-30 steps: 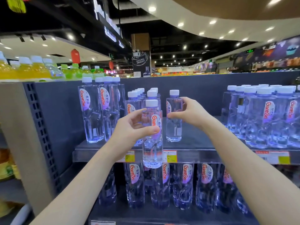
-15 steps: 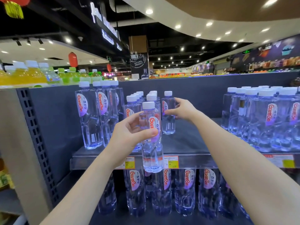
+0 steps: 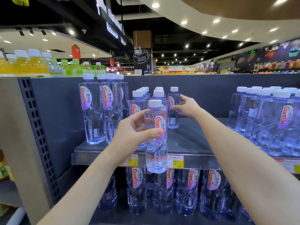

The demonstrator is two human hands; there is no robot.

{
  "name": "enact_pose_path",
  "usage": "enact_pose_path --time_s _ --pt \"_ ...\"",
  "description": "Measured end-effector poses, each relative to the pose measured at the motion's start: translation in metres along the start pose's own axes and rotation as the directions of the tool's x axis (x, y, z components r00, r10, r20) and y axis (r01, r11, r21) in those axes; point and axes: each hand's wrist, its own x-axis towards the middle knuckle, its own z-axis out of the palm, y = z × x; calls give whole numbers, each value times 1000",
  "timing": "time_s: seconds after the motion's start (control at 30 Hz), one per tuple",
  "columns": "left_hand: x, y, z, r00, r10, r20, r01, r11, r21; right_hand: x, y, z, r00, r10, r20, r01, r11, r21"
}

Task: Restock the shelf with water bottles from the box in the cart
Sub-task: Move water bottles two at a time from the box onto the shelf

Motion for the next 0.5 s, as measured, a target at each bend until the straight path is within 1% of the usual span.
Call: enact_pose_path --time_s 0.13,0.2,0.27,0.3,0.33,0.37,0.4,0.43,0.47,0.5 --pt "2 0 1 1000 -9 7 9 1000 -29 -3 2 1 1000 16 -5 -16 1000 -13" --pt "1 3 3 1000 -17 1 17 999 -37 -16 -8 4 999 31 -34 -33 997 -72" --pt "2 6 4 1000 -8 8 8 1000 -10 -39 -26 4 988 50 -146 -73 984 -163" --pt "4 7 5 1000 2 14 -2 1000 -1 -53 -36 1 974 37 -224 -77 982 -170" --pt "5 8 5 1000 6 18 -6 1000 -2 -70 -46 -4 961 4 -277 -47 987 -150" --pt "7 10 7 1000 5 18 -5 1000 -9 -92 -57 -10 958 -38 -283 5 993 -115" --pt "8 12 9 1000 0 15 0 1000 -16 -112 -65 -16 969 -79 -235 64 996 -70" --pt "9 14 12 1000 2 17 -1 1000 -18 -135 -73 -23 986 -120 -119 117 993 -27" --pt "10 16 14 1000 5 22 -5 1000 -15 -156 -80 -29 985 -158 64 157 987 18" --pt "11 18 18 1000 8 30 -7 1000 -14 -175 -87 -34 945 -194 265 187 981 50"
